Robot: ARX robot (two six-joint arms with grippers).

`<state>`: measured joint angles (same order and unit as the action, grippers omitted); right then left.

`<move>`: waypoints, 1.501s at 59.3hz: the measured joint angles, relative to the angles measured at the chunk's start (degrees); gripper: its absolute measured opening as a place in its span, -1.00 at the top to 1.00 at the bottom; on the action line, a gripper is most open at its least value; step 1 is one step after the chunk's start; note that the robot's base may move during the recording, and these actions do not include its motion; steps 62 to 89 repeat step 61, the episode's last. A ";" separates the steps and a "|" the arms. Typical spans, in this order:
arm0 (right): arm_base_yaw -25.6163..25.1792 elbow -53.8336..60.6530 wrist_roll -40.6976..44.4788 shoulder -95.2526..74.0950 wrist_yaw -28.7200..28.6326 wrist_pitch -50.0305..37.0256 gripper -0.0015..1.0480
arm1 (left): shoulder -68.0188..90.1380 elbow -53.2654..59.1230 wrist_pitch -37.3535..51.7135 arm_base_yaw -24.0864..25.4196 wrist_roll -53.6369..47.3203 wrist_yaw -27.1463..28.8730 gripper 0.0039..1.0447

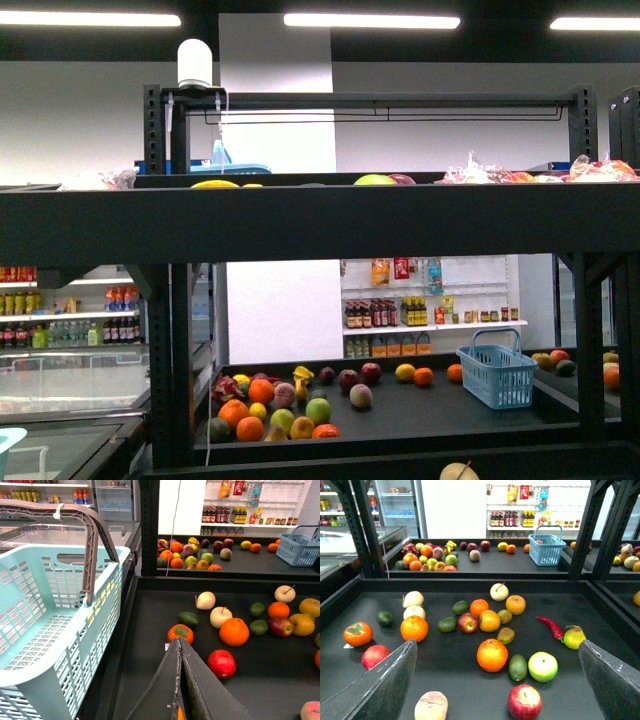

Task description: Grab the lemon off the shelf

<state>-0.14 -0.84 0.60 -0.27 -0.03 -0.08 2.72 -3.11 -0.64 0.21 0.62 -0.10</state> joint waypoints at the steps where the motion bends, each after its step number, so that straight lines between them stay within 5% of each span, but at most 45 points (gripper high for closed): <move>1: 0.00 0.00 0.00 0.00 0.00 0.00 -0.86 | -0.11 0.13 0.02 0.00 0.02 -0.02 0.96; 19: 0.00 0.00 0.00 0.00 0.00 0.00 -0.86 | -2.43 2.34 0.33 -0.02 0.04 0.11 0.95; 38: 0.00 0.00 0.00 0.00 0.00 0.00 -0.86 | -2.43 2.34 0.33 -0.02 0.00 0.09 -0.30; 44: 0.00 0.00 0.00 0.00 -0.02 0.00 -0.86 | -2.43 2.34 0.33 -0.02 0.00 0.09 -0.86; 89: 0.00 0.00 0.00 0.00 0.00 0.00 -0.86 | -2.43 2.34 0.33 -0.02 -0.11 0.09 -0.85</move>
